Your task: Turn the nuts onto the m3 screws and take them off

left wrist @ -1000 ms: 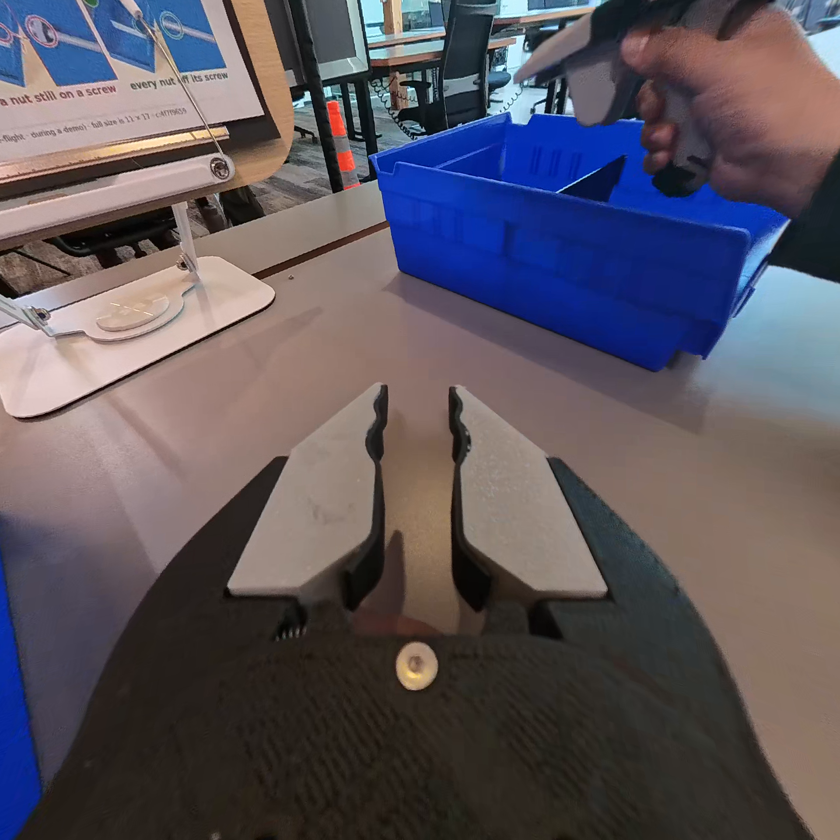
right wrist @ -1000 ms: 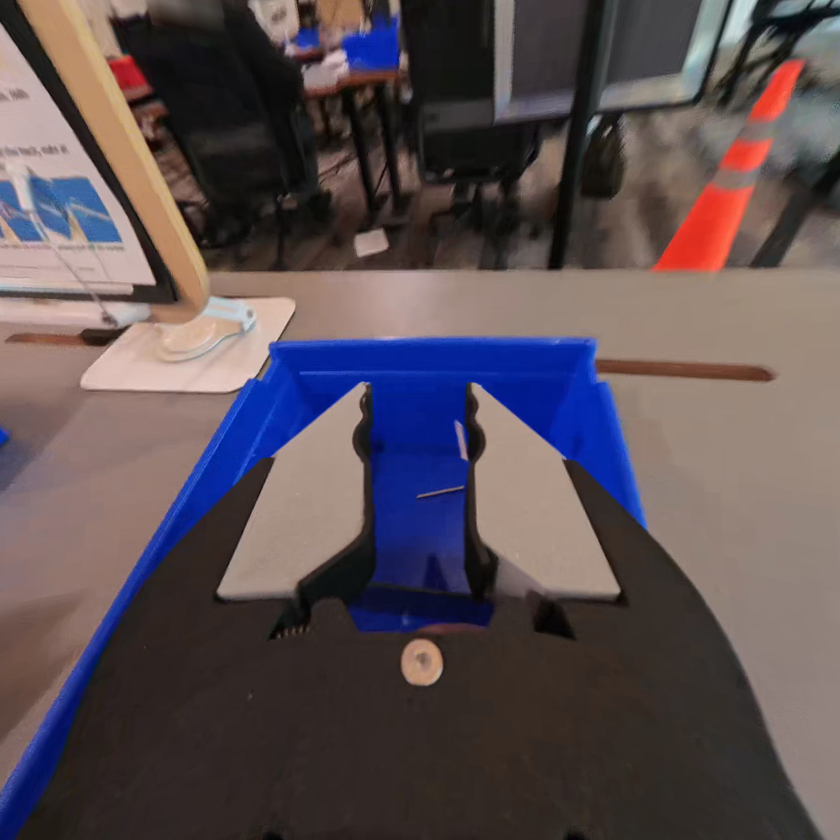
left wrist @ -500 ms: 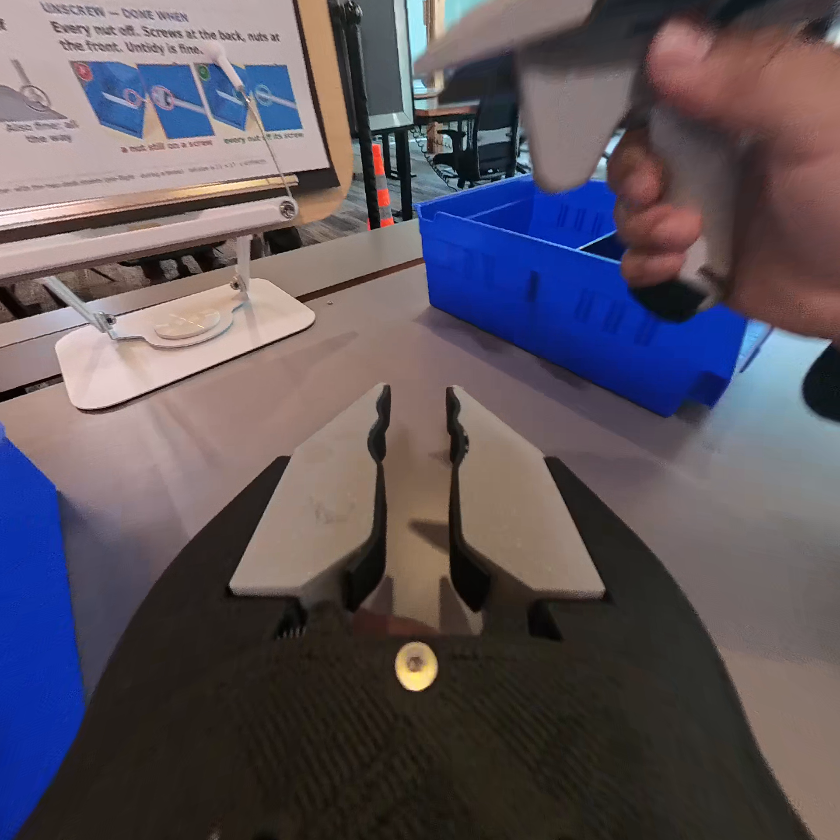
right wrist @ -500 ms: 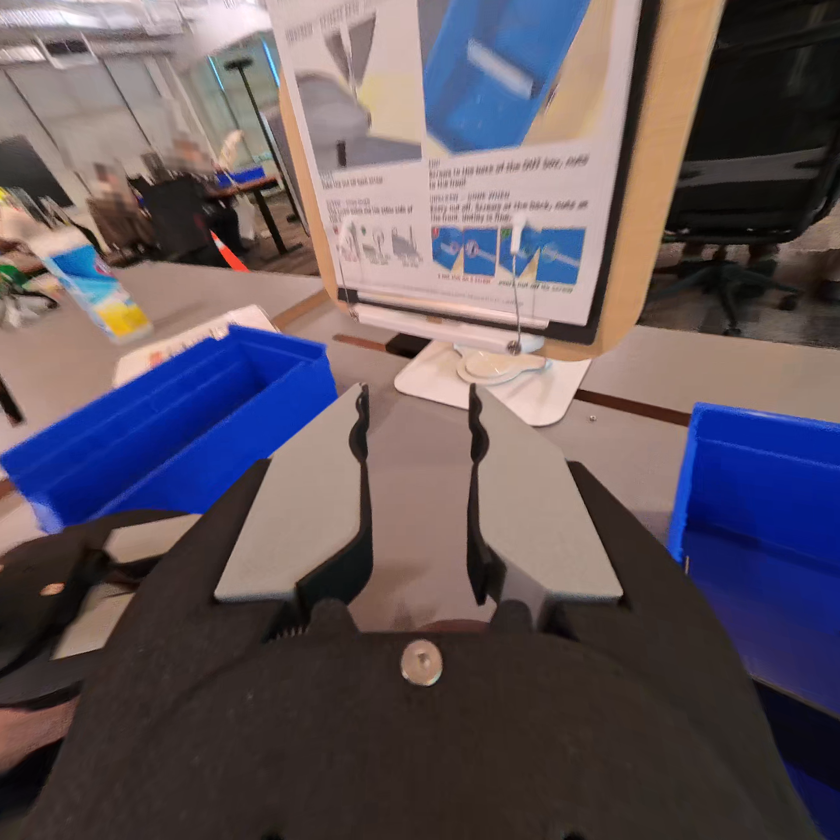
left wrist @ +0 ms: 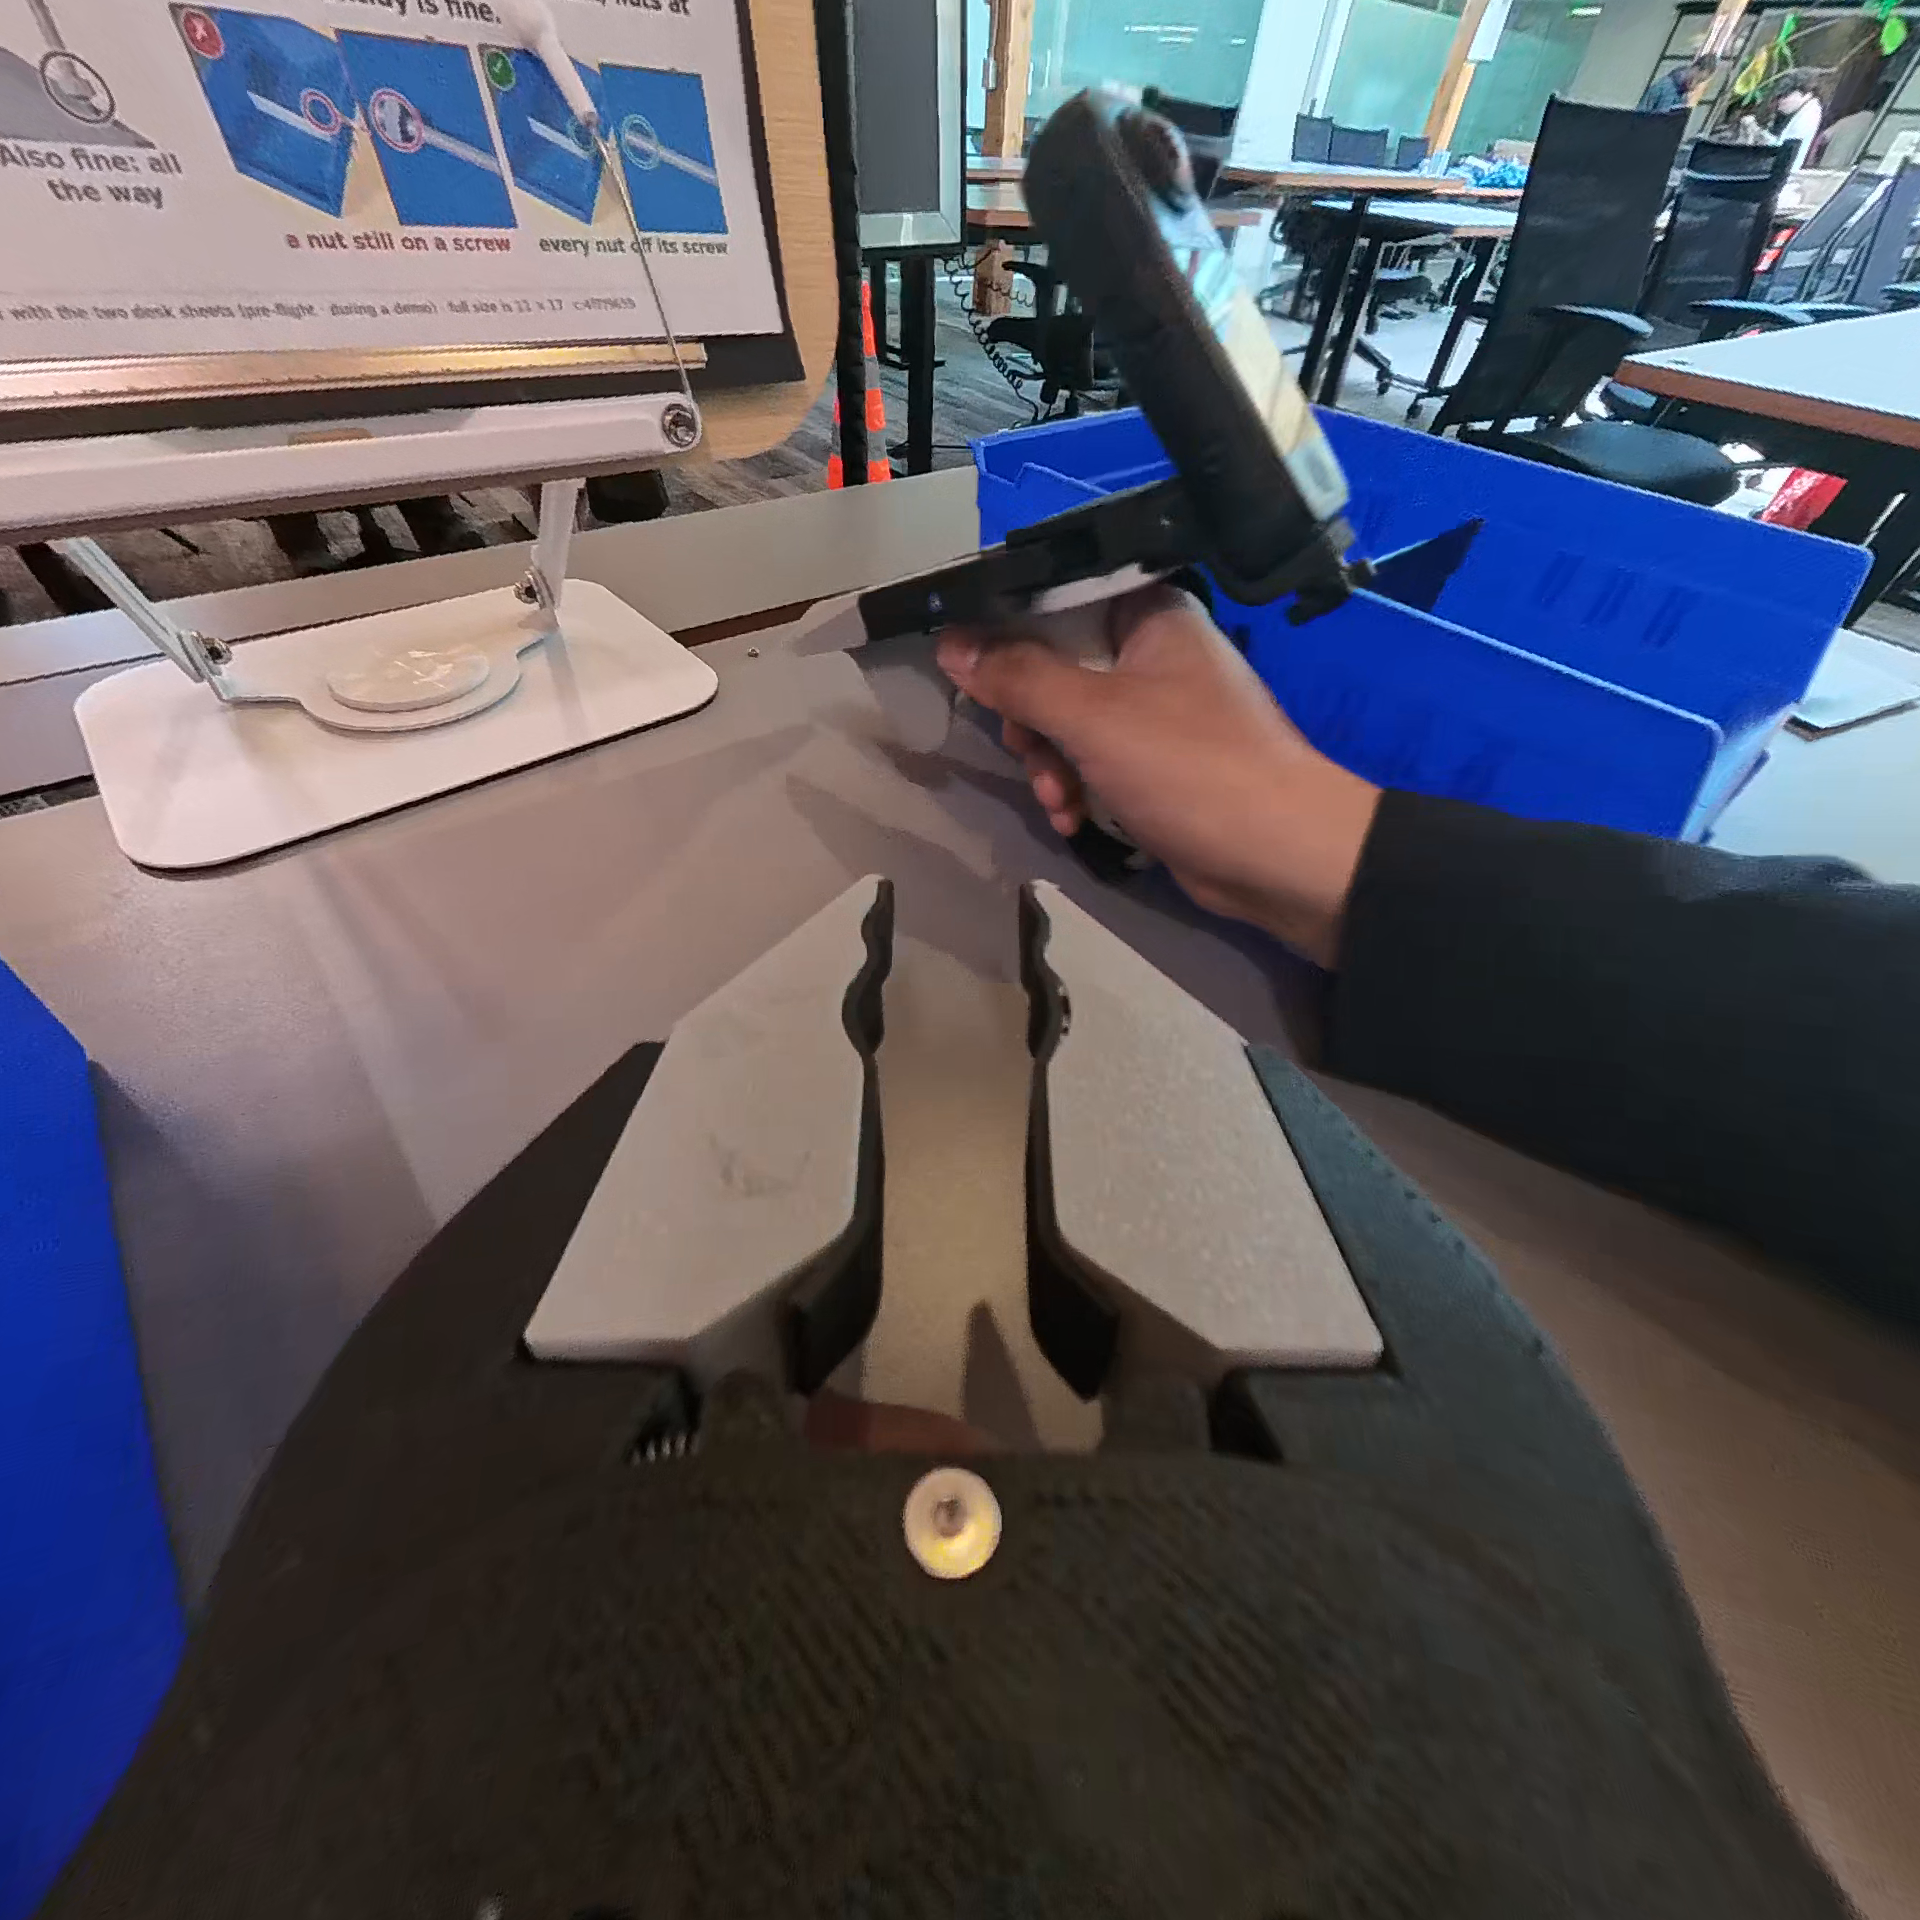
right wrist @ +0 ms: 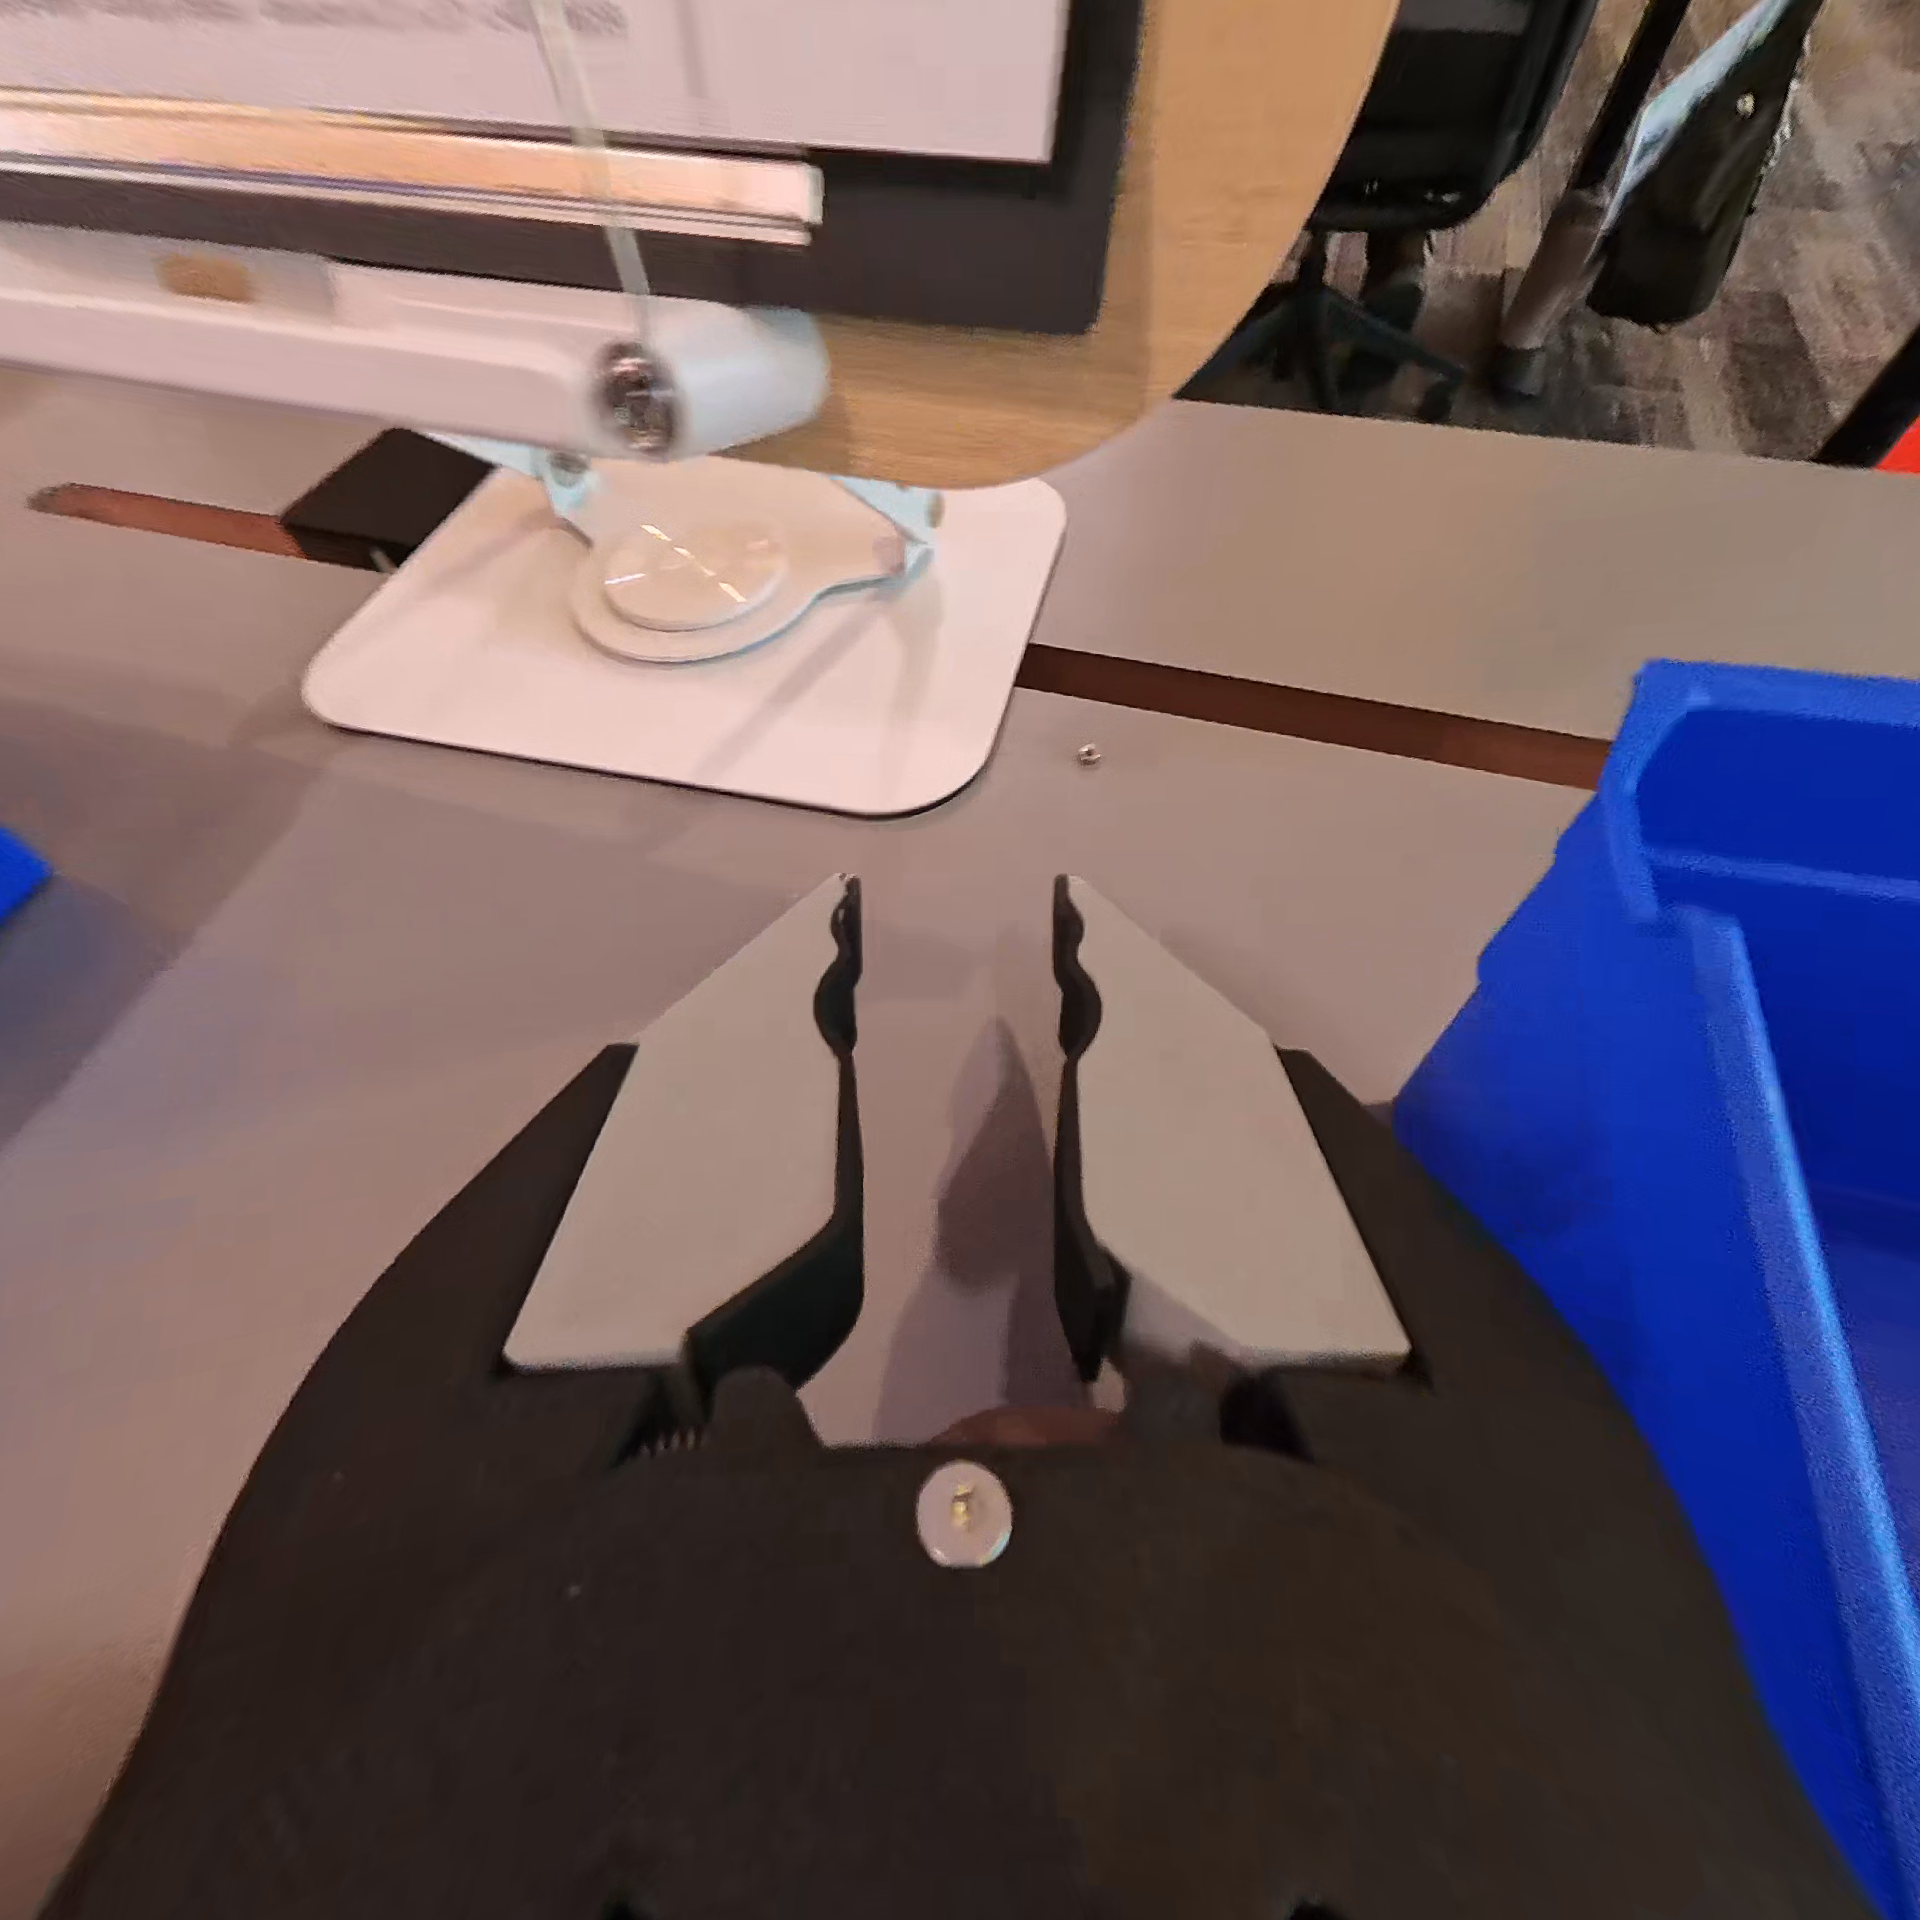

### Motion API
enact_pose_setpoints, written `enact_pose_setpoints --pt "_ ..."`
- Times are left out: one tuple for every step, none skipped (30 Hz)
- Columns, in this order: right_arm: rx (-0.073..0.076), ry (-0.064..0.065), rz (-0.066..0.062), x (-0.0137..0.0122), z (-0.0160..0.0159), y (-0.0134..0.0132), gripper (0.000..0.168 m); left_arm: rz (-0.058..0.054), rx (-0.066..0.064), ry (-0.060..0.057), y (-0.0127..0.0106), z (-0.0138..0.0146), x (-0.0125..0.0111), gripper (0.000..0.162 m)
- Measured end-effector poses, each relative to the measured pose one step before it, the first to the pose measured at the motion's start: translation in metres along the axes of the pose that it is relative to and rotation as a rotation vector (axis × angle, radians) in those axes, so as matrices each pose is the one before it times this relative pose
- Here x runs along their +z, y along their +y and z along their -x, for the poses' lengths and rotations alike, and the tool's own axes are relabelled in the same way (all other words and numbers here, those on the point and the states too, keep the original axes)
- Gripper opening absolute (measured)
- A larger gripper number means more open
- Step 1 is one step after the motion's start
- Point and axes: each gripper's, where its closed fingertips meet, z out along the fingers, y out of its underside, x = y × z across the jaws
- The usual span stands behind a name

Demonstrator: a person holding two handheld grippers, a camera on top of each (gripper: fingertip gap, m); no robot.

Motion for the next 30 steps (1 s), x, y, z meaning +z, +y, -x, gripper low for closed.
enact_pose_setpoints --pt "0.002 0.0122 -0.0006 0.00669 -0.00524 -0.00357 0.033 0.0001 -0.0094 0.0002 -0.00018 0.00127 -0.00019 0.022" --pt "0.0037 0.0136 -0.0136 0.00547 -0.0053 -0.00524 0.032 -0.001 -0.0089 0.0016 -0.00039 0.00082 -0.00029 0.023" --pt "-0.0009 0.0199 -0.0097 0.00492 -0.00633 -0.00424 0.028 -0.0002 -0.0086 0.0025 -0.00023 0.00047 -0.00007 0.023" --pt "-0.0117 0.0269 0.0017 0.00486 -0.00659 -0.00221 0.017 0.0004 -0.0071 0.0022 -0.00015 0.0003 -0.00006 0.023" --pt "-0.0048 0.0151 0.0091 0.00483 -0.00529 -0.00058 0.002 0.0007 -0.0038 0.0037 -0.00015 -0.0003 -0.00011 0.023" --pt "0.0122 -0.0056 0.0094 0.00469 -0.00257 -0.00052 0.0 0.0012 -0.0021 0.0024 -0.00008 -0.00033 0.0 0.022" --pt "0.0199 -0.0132 0.0068 0.00453 -0.00132 -0.00099 0.0 0.0002 -0.0011 0.0017 -0.00016 -0.00044 -0.00007 0.022" --pt "0.0311 -0.0136 0.012 0.00449 -0.00186 -0.00013 0.0 -0.0004 0.001 0.003 -0.00037 -0.00077 -0.00022 0.022" --pt "0.0288 -0.0136 0.0156 0.00451 -0.00183 0.00039 0.0 -0.0008 0.0025 0.0 -0.00033 -0.00014 -0.00016 0.022" --pt "0.0338 -0.0178 0.0167 0.00395 -0.00159 0.00082 0.0 -0.0006 0.0024 -0.0029 -0.00015 0.00038 -0.00001 0.022" --pt "0.0346 -0.0203 0.0168 0.00356 -0.0009 0.00095 0.0 0.0029 -0.0004 0.0012 0.00042 0.00007 0.00006 0.022" --pt "0.0121 -0.011 0.0106 0.0028 -0.00048 0.00019 0.0 0.0043 -0.0048 0.0047 0.00044 -0.00037 0.00009 0.022" --pt "0.0171 -0.0154 0.0097 0.00237 0.00002 0.00036 0.0 -0.0006 -0.007 0.0053 -0.00038 -0.00061 -0.00033 0.022" --pt "0.0217 -0.0068 0.0095 0.0021 -0.00148 0.00035 0.0 -0.0035 -0.0044 0.0066 -0.00079 -0.00098 -0.0004 0.022" --pt "0.0194 -0.0009 0.0053 0.00183 -0.00209 -0.00025 0.0 -0.0017 -0.0011 0.0024 -0.00064 -0.00041 -0.00038 0.022" --pt "0.0186 -0.0011 0.0013 0.00154 -0.00194 -0.00085 0.0 -0.0017 0.0015 -0.001 -0.00051 -0.00005 -0.0003 0.022" --pt "0.0107 -0.0031 0.0012 0.00159 -0.00107 -0.00081 0.0 -0.002 0.0018 -0.0007 -0.00045 -0.00004 -0.00035 0.023" --pt "0.0068 0.0013 0.008 0.00191 -0.00136 -0.00006 0.0 -0.0003 0.0008 0.0004 -0.00012 0.00001 -0.0001 0.023" --pt "0.0119 -0.0019 0.0137 0.00245 -0.00097 0.00092 0.0 0.0008 -0.0012 0.0002 0.00008 0.00009 -0.00003 0.023" --pt "0.0176 -0.0093 0.0123 0.00257 -0.00016 0.00073 0.0 -0.0001 -0.0031 0.0007 0.00004 0.00011 -0.00001 0.023" --pt "0.0217 -0.0099 0.0093 0.00209 -0.00085 0.00023 0.0 -0.0005 -0.0026 0.0018 -0.00002 -0.00002 0.00002 0.023" --pt "0.0206 -0.0054 0.0089 0.00182 -0.00145 0.00018 0.0 0.002 -0.0015 0.0009 0.00031 0.00006 0.00001 0.023" --pt "0.0115 -0.0023 0.0109 0.00193 -0.00124 0.00041 0.0 0.0008 -0.001 -0.0002 0.00015 0.00004 0.00017 0.023" --pt "0.0098 -0.0075 0.0084 0.00175 -0.00023 0.00003 0.0 -0.0006 -0.0002 0.0006 -0.00008 -0.00009 0.00004 0.023" --pt "0.0053 -0.0084 0.0054 0.00149 0.00028 -0.00052 0.0 0.0011 -0.0002 0.0018 0.00015 -0.00038 0.00001 0.023" --pt "0.0061 -0.0106 0.0088 0.00162 0.00053 0.00039 0.0 0.0004 0.0004 0.0008 0.00005 -0.00031 0.00014 0.023" --pt "0.0083 -0.0092 0.0156 0.00191 0.00021 0.00138 0.0 0.0002 0.0014 -0.0003 0.00005 -0.00007 0.00005 0.023" --pt "0.0106 -0.0101 0.0151 0.00185 0.00011 0.00123 0.0 0.001 0.0004 0.0006 0.00012 -0.00008 0.00003 0.023" --pt "0.0107 -0.0043 0.0124 0.00167 -0.00059 0.00072 0.0 0.001 -0.0017 0.0019 0.00012 -0.00029 -0.00005 0.023" --pt "0.0031 -0.0055 0.0102 0.00142 -0.00012 0.00051 0.0 -0.0002 -0.0022 0.0008 -0.00017 0.00002 0.00003 0.023"
